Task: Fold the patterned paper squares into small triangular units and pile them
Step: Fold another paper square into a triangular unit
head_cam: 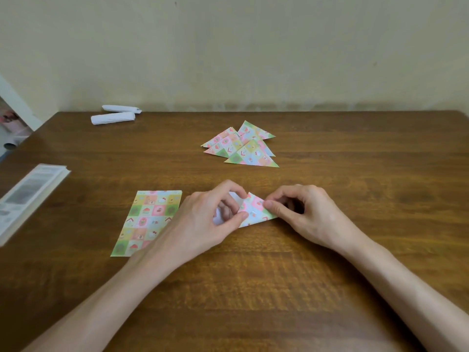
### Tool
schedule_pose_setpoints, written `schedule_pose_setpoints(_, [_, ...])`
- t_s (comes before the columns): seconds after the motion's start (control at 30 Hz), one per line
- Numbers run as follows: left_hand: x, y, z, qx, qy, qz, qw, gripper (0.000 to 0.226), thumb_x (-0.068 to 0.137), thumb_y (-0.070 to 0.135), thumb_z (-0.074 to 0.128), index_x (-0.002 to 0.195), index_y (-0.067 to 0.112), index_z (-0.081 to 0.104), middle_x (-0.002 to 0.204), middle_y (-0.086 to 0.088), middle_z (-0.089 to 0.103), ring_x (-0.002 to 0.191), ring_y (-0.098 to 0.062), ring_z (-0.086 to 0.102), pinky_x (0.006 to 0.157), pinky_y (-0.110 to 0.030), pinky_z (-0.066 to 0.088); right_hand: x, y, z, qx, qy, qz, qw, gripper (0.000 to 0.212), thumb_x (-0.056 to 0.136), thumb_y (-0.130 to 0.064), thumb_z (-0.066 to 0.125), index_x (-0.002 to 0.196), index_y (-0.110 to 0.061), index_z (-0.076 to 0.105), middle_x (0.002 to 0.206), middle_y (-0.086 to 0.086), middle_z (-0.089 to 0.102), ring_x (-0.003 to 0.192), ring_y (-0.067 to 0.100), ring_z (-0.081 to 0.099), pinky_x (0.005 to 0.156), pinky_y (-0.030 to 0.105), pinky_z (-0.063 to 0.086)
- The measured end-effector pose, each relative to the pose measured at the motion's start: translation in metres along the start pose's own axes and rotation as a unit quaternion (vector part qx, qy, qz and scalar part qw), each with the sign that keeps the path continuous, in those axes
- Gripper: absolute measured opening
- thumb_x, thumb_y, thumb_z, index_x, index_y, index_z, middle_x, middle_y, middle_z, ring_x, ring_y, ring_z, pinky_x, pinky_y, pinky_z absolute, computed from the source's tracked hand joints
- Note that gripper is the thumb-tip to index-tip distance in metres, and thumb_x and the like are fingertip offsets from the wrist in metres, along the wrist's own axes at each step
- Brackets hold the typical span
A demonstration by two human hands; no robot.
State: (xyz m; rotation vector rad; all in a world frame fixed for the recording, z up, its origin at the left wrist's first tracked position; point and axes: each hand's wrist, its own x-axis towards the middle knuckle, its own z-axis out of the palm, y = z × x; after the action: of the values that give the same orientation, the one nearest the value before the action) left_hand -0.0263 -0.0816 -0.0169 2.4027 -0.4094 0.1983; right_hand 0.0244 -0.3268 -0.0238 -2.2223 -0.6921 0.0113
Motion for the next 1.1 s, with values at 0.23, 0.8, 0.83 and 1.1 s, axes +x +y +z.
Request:
schedule_pose_setpoints(0.23, [-0.001, -0.002, 0.004, 0.055, -0.019, 0.02, 0.998, 0.027, 0.096, 0.04, 0.063, 0.121, 0.04, 0.074, 0.092, 0.028, 0.055, 0.089, -0.005, 0.06, 0.072, -0.014, 0.044, 0.0, -0.001, 0.012, -0.077, 0.041, 0.012, 0.996, 0.012, 0.095, -0.047, 0.064, 0.09, -0.038, 0.071, 0.076, -0.015, 0.06, 0.075, 0.009, 0.055, 0.068, 0.037, 0.05])
schedule_pose_setpoints(0.8, [-0.004, -0.003, 0.005, 0.064, -0.015, 0.03, 0.997, 0.029, 0.097, 0.041, 0.06, 0.121, 0.041, 0.076, 0.096, 0.025, 0.053, 0.089, 0.002, 0.057, 0.071, -0.008, 0.036, -0.016, 0.006, -0.001, -0.083, 0.016, -0.058, 0.995, 0.019, 0.094, -0.045, 0.07, 0.11, -0.037, 0.075, 0.101, -0.019, 0.062, 0.097, 0.005, 0.061, 0.08, 0.032, 0.054])
schedule_pose_setpoints(0.83, [-0.004, -0.003, 0.005, 0.066, -0.017, 0.031, 0.997, 0.029, 0.097, 0.041, 0.059, 0.121, 0.041, 0.075, 0.096, 0.025, 0.052, 0.09, 0.002, 0.057, 0.071, -0.008, 0.036, -0.017, 0.008, -0.001, -0.096, 0.015, -0.064, 0.993, 0.02, 0.094, -0.045, 0.07, 0.112, -0.036, 0.075, 0.103, -0.02, 0.062, 0.1, 0.004, 0.061, 0.081, 0.033, 0.054])
schedule_pose_setpoints(1.1, [-0.005, -0.002, 0.001, 0.104, -0.053, 0.062, 0.991, 0.034, 0.103, 0.044, 0.051, 0.128, 0.037, 0.072, 0.124, 0.023, 0.055, 0.098, 0.001, 0.056, 0.083, -0.015, 0.043, -0.018, 0.011, 0.0, -0.128, 0.035, -0.094, 0.987, 0.02, 0.095, -0.041, 0.07, 0.114, -0.04, 0.075, 0.101, -0.021, 0.062, 0.096, 0.002, 0.059, 0.076, 0.029, 0.053])
